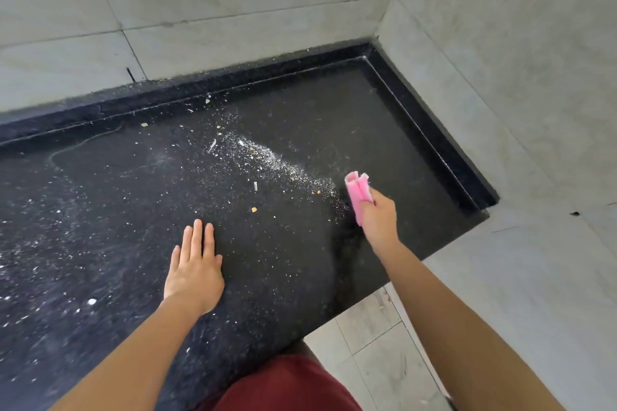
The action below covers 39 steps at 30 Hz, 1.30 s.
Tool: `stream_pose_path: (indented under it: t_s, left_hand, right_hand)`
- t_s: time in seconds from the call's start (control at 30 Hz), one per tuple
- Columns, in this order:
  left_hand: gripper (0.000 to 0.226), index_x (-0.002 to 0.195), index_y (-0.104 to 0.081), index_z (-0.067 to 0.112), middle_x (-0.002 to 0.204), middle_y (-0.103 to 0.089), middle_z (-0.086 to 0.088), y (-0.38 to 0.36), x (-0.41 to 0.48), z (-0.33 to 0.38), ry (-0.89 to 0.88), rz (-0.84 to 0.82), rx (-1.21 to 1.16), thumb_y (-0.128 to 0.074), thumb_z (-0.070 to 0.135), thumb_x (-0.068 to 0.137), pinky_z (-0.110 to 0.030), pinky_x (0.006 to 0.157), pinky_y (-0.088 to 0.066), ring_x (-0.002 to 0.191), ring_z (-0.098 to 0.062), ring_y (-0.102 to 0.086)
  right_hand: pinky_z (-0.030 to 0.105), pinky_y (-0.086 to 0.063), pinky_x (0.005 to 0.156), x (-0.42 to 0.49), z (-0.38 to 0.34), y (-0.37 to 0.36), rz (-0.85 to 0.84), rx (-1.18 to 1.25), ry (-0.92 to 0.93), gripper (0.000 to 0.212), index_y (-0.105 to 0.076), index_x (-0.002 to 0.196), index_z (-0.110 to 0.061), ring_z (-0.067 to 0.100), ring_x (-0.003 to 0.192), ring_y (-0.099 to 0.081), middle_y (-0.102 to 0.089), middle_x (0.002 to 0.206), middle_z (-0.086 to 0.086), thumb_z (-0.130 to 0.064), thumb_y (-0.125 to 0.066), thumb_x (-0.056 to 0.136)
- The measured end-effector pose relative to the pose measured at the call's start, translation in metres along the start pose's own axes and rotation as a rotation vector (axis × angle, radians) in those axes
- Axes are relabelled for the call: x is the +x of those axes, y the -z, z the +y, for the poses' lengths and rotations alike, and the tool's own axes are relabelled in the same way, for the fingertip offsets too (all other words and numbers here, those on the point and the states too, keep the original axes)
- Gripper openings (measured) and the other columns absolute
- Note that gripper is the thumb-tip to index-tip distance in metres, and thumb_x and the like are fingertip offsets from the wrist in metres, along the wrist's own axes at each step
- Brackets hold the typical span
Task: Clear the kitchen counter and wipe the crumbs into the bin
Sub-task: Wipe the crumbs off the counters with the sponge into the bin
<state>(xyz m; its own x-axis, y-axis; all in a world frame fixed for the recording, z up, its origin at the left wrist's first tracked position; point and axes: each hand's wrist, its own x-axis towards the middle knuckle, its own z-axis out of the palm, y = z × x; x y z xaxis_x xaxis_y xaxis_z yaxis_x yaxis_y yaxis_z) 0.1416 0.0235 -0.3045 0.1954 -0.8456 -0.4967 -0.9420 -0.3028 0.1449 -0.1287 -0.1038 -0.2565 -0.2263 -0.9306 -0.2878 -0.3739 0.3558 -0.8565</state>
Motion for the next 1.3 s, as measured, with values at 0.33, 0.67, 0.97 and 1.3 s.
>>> stream_pose_path:
  t_s: [0.33, 0.67, 0.97, 1.3]
  left_hand:
    - [0.056, 0.13, 0.036, 0.012, 0.153, 0.03, -0.008, 0.005, -0.001, 0.004, 0.035, -0.027, 0.063, -0.008, 0.029, 0.1, -0.041, 0.119, 0.003, 0.143, -0.025, 0.023]
    - [0.056, 0.131, 0.035, 0.014, 0.153, 0.03, -0.006, 0.009, -0.004, 0.004, 0.022, -0.02, 0.026, -0.009, 0.031, 0.1, -0.04, 0.119, 0.004, 0.143, -0.023, 0.023]
    - [0.056, 0.132, 0.036, 0.013, 0.139, 0.042, -0.003, 0.003, -0.002, 0.002, 0.032, 0.005, 0.015, -0.007, 0.031, 0.1, -0.039, 0.118, 0.006, 0.142, -0.023, 0.025]
    - [0.057, 0.134, 0.033, 0.013, 0.143, 0.037, -0.004, 0.002, -0.004, 0.003, 0.041, 0.071, 0.018, -0.009, 0.032, 0.101, -0.039, 0.116, 0.01, 0.143, -0.023, 0.022]
  right_hand:
    - [0.038, -0.037, 0.083, 0.006, 0.017, -0.043, 0.166, -0.492, 0.058, 0.07, -0.048, 0.133, -0.03, 0.035, 0.096, -0.051, -0.042, 0.083, 0.0, 0.01, -0.039, 0.077]
    - [0.026, -0.026, 0.052, -0.047, -0.013, -0.084, -0.393, -0.151, 0.157, 0.043, -0.057, 0.056, -0.027, 0.01, 0.053, -0.033, -0.039, 0.051, -0.011, -0.06, -0.06, 0.082]
    - [0.043, -0.036, 0.096, 0.097, -0.02, -0.028, 0.13, -0.393, -0.22, 0.044, -0.049, 0.13, -0.04, 0.032, 0.11, -0.046, -0.053, 0.099, 0.007, -0.018, -0.041, 0.093]
    - [0.026, -0.033, 0.092, -0.035, -0.029, -0.157, -0.358, -0.455, 0.21, 0.065, -0.039, 0.14, -0.04, 0.015, 0.109, -0.043, -0.052, 0.13, -0.013, 0.001, -0.044, 0.09]
